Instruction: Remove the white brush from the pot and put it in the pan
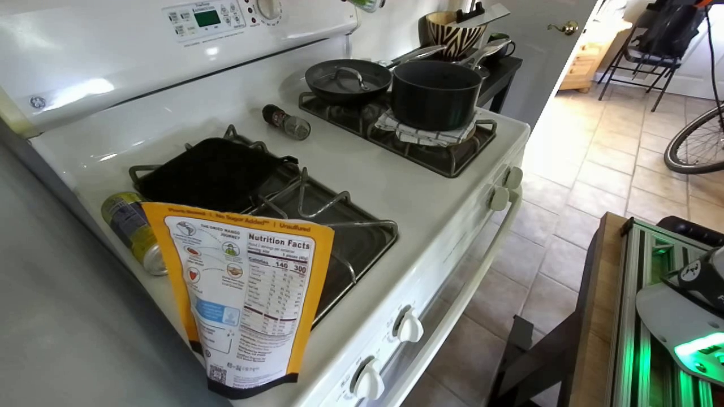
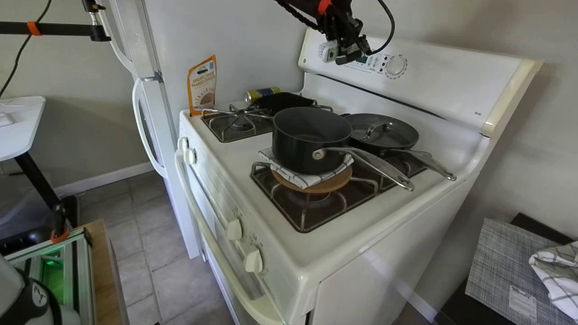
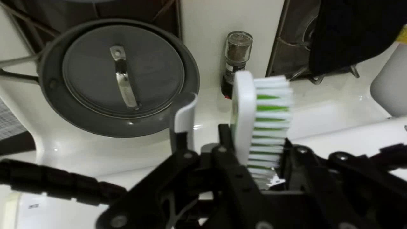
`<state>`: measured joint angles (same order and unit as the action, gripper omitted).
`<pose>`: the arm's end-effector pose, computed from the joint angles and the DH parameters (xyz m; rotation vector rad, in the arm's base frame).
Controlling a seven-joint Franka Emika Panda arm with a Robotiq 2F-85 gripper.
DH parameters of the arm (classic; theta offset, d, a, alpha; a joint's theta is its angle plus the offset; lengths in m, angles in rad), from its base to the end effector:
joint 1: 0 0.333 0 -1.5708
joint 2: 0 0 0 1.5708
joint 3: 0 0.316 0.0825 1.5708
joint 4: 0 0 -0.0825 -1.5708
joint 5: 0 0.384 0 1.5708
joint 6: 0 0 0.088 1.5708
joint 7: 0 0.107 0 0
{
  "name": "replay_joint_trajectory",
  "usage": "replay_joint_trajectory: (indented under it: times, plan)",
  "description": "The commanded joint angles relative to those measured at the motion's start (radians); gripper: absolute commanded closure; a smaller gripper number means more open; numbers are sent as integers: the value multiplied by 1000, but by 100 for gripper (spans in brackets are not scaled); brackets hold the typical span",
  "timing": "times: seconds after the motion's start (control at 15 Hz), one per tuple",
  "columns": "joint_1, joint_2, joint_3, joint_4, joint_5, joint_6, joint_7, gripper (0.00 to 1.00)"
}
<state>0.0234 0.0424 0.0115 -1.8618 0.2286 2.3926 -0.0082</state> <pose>0.6132 0.0232 0.5445 -2.8546 0.1229 -0.7066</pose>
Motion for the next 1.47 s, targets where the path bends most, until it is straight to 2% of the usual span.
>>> replay_joint_trajectory:
  times: [0.0,0.27,0.6,1.07,1.4]
  plan:
    - [16,183,22,175,-115,-9,-81,93]
    - [15,302,18,234,-253,59,-171,93]
    - [7,409,10,253,-305,176,-181,93]
    - [3,452,-17,263,-367,140,-181,93]
    - [10,455,-28,248,-366,138,-139,93]
